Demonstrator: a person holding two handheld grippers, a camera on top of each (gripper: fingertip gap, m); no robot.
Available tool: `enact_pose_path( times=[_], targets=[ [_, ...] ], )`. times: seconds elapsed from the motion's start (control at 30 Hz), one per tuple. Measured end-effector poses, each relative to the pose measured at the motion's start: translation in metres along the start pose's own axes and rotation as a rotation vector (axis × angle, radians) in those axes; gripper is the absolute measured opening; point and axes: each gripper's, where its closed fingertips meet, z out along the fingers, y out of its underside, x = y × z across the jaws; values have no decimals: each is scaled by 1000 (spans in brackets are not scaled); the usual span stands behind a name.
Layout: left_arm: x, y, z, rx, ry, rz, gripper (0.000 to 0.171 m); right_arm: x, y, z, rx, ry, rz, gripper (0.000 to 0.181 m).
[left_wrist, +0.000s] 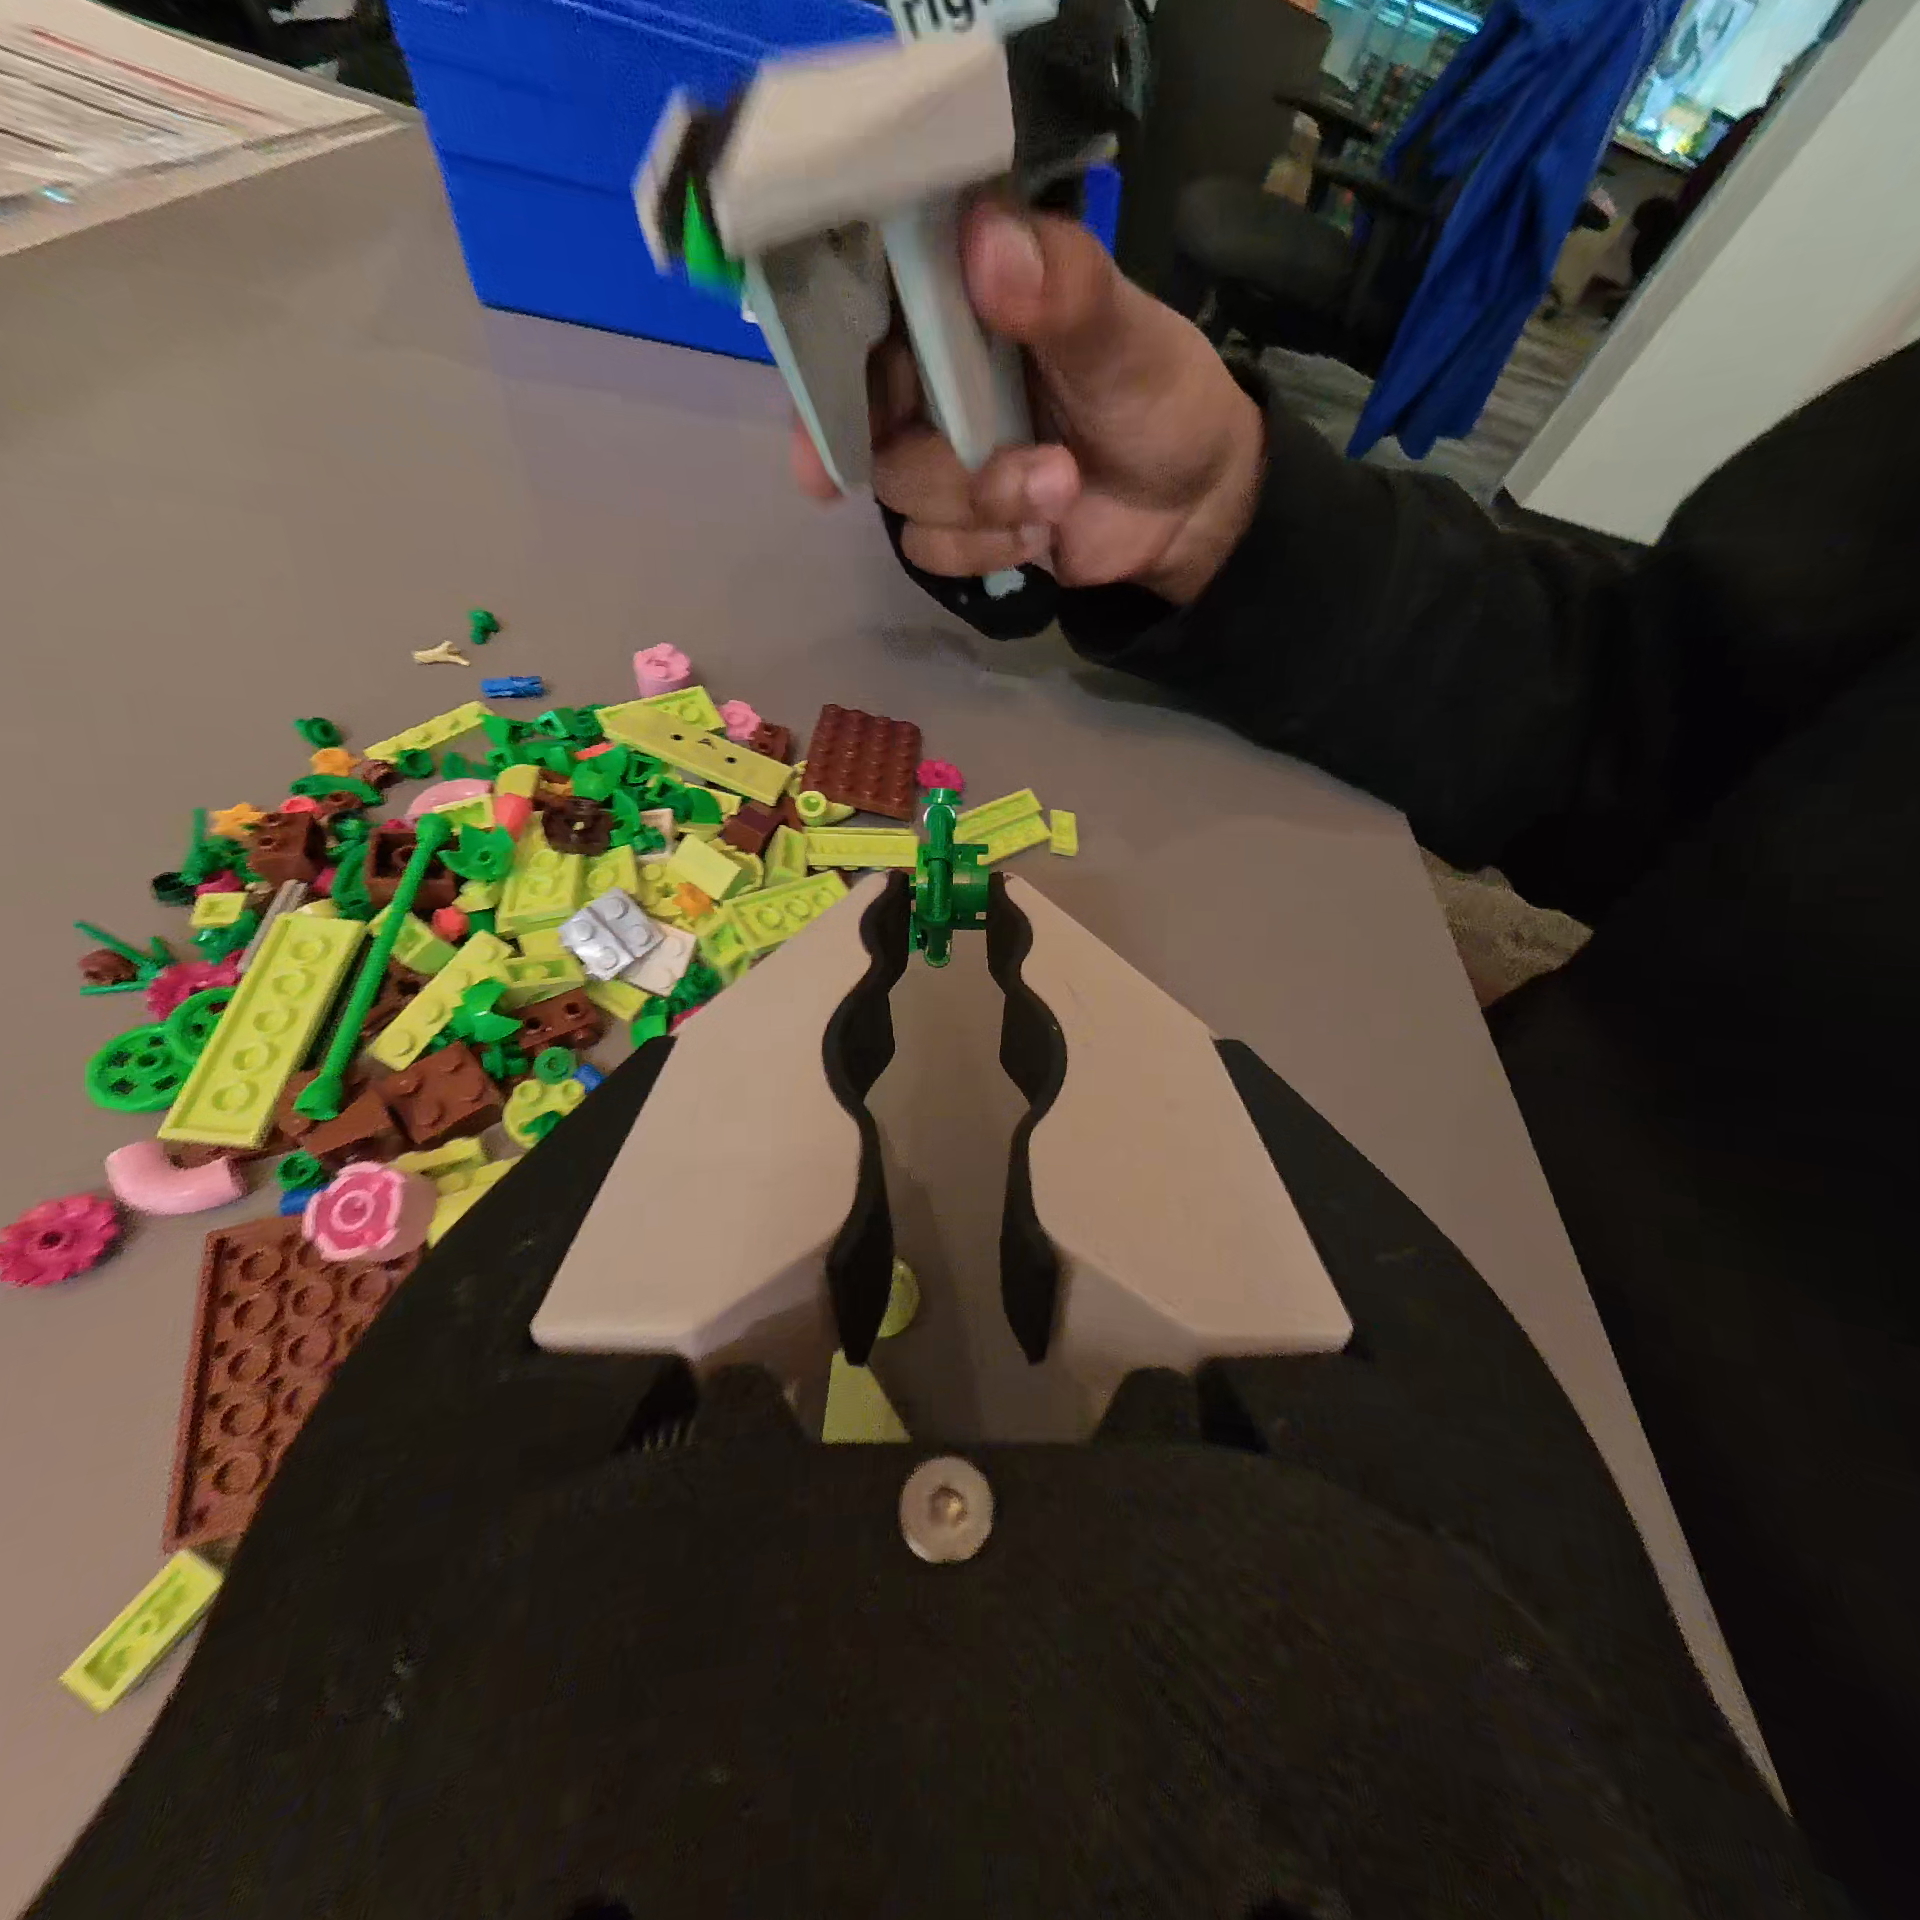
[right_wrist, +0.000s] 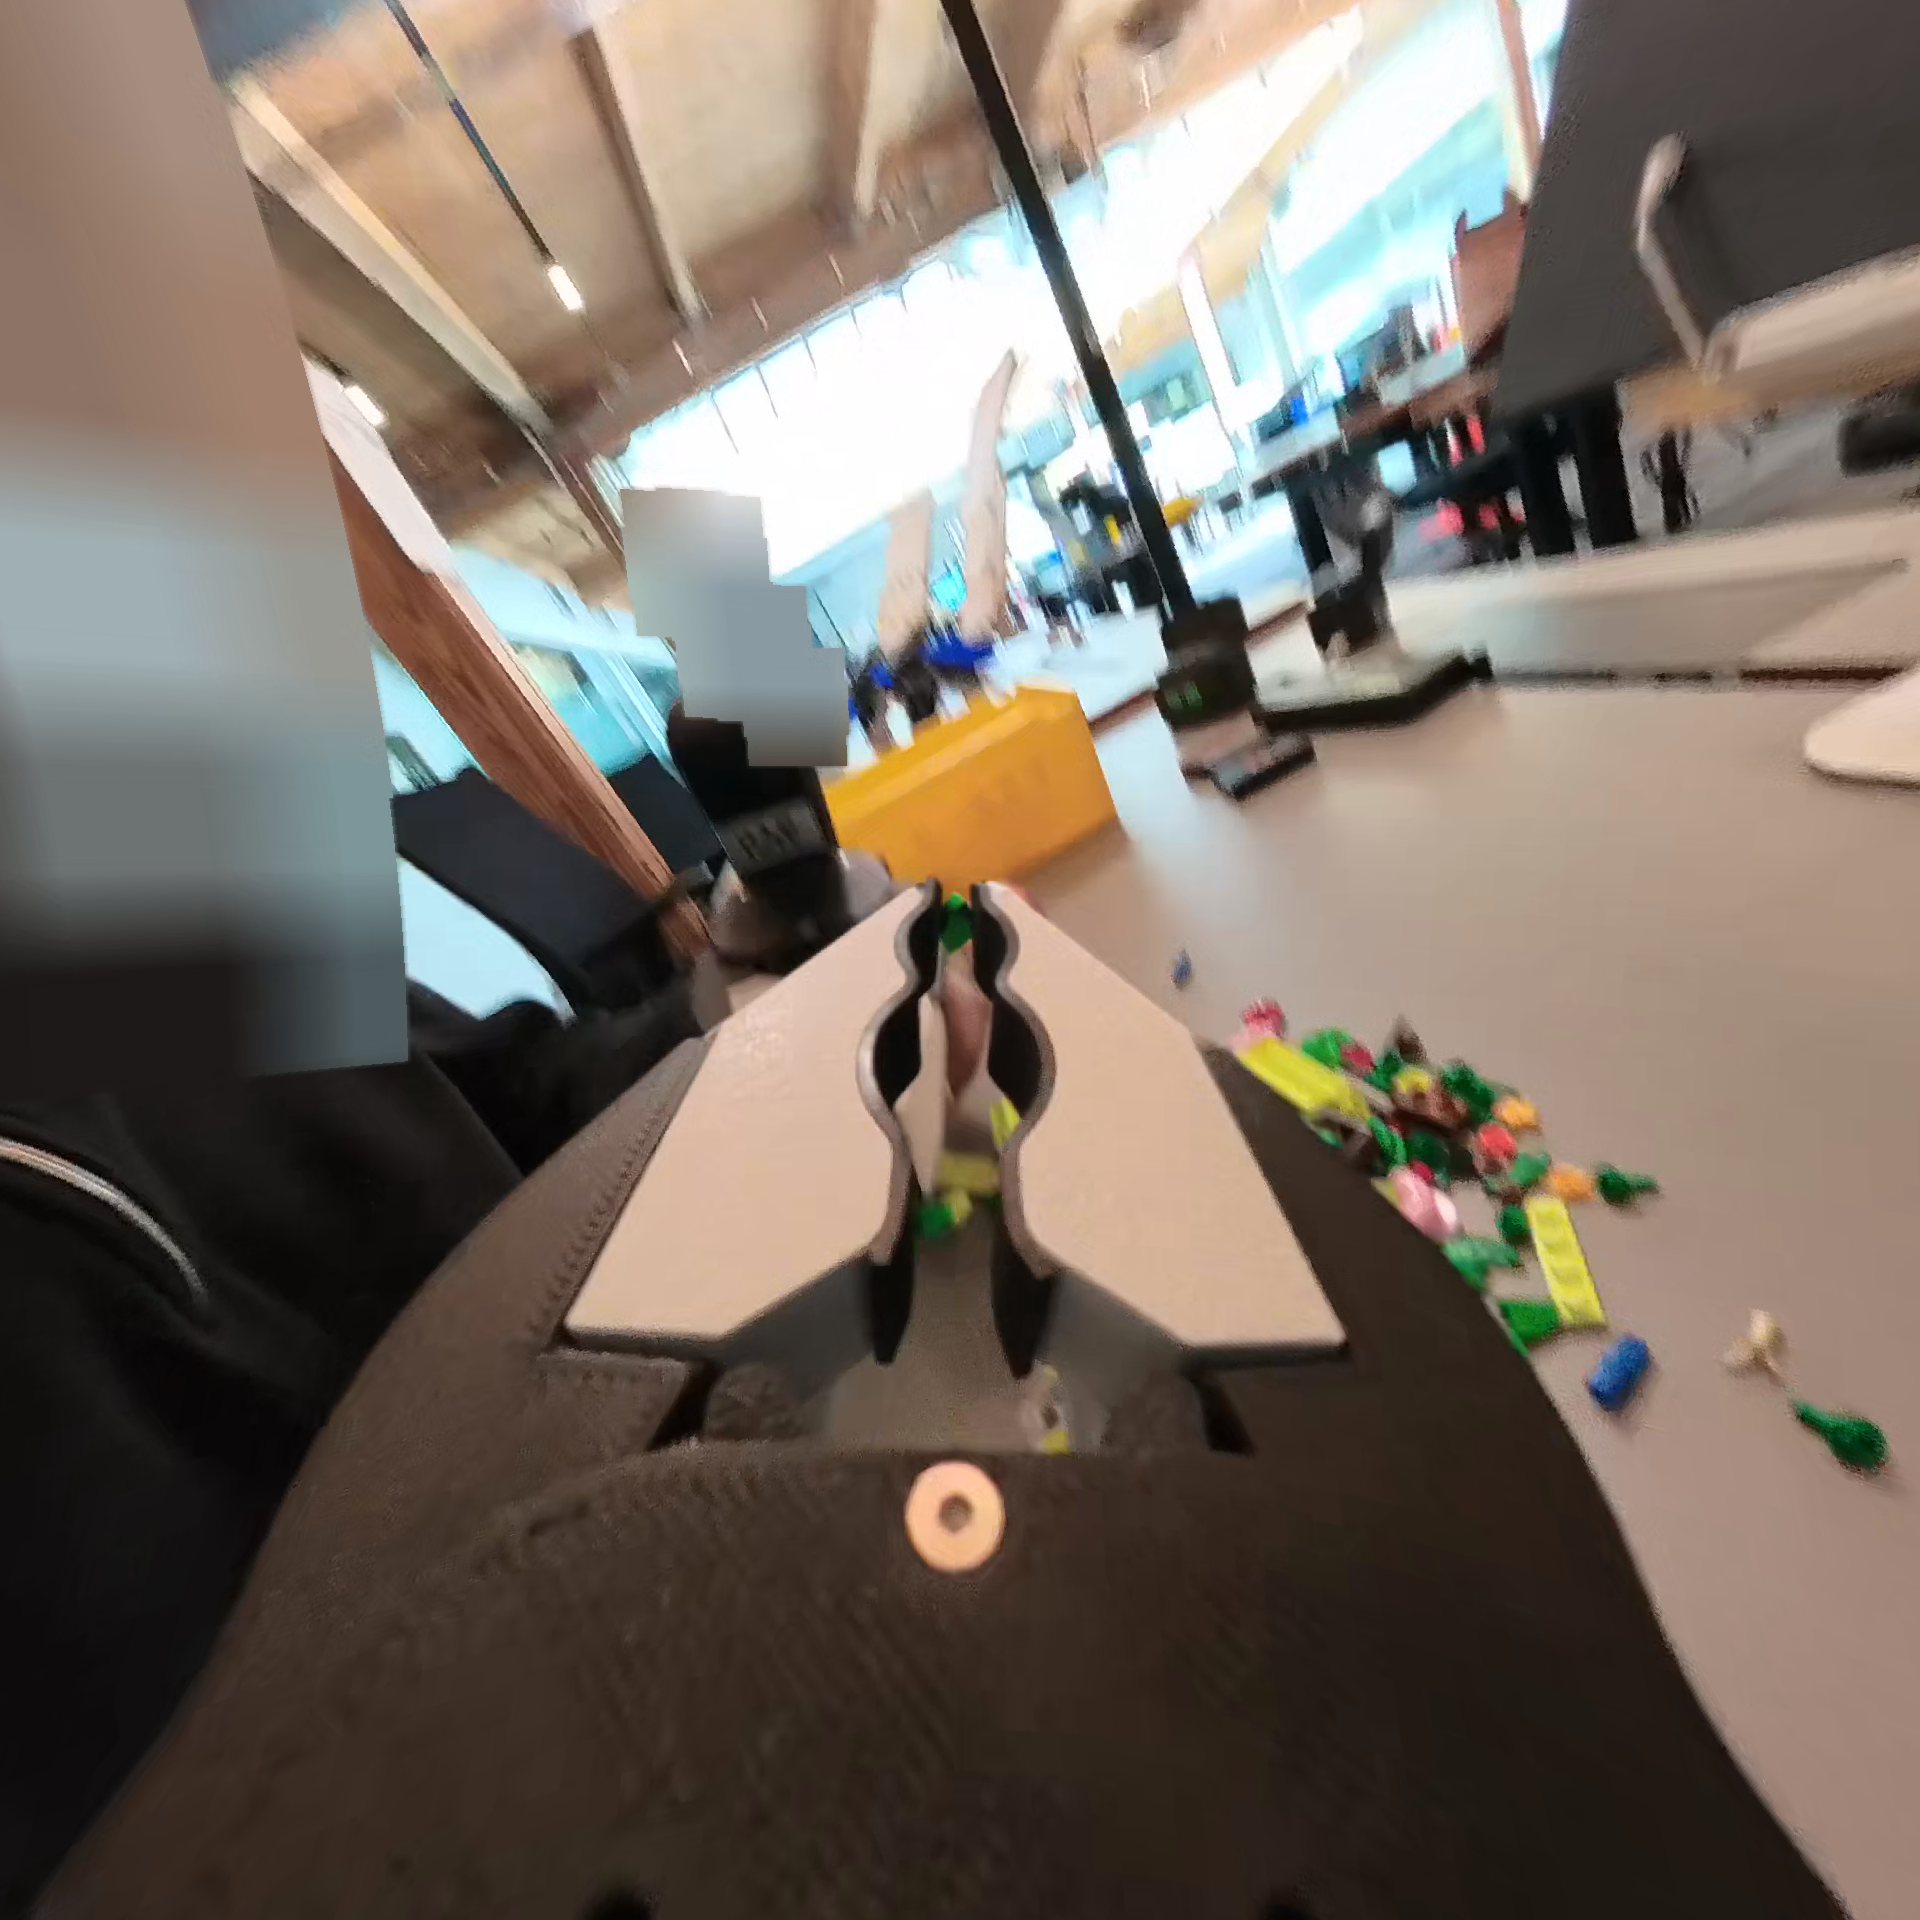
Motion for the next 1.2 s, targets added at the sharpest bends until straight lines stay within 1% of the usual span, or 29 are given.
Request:
enact_pose_path(
  times=[0.03, 0.07, 0.13, 0.2, 0.33, 0.37, 0.47, 0.57, 0.7, 0.8, 0.87, 0.93, 1.0, 1.13, 1.2],
  targets=[
    [-4, -1, -2, 9, -11, -12, 11, 5, 12, 4, -71, 32, -10, 2],
    [-8, -2, -3, 18, -24, -24, 11, 6, 19, 8, -104, 37, -10, 3],
    [-14, -4, -6, 35, -50, -42, 11, -1, 18, 13, -66, -28, 69, 2],
    [-14, -2, -7, 26, -46, -44, 11, -2, 15, 12, -25, -79, 163, 2],
    [-6, 16, 3, -96, -29, 10, 12, 5, 15, 10, -13, -63, 191, 2],
    [-3, 18, 5, -108, -22, 18, 12, 5, 15, 10, -10, -63, 197, 2],
    [0, 14, 5, -86, -13, 26, 12, 8, 19, 11, -34, -42, 199, 2],
    [-4, 12, 2, -72, -26, 13, 12, 24, 39, 13, -164, 102, 105, 3],
    [-6, 6, -1, -38, -31, -4, 12, 47, 62, 10, -352, 317, -119, 3],
    [-11, 5, -2, -31, -56, -12, 12, 56, 70, 9, -430, 393, -216, 3],
    [-14, 4, -3, -21, -67, -25, 11, 58, 73, 9, -447, 406, -235, 8],
    [-17, 3, -4, -9, -76, -33, 11, 56, 70, 10, -433, 398, -245, 16],
    [-20, -1, -6, 16, -88, -40, 12, 45, 62, 14, -381, 343, -257, 19],
    [-21, -15, -13, 104, -77, -69, 11, 3, 45, 26, -242, 93, -193, 16],
    [-18, -23, -17, 156, -50, -85, 11, -7, 44, 28, -220, 24, -158, 17]
  ],
)
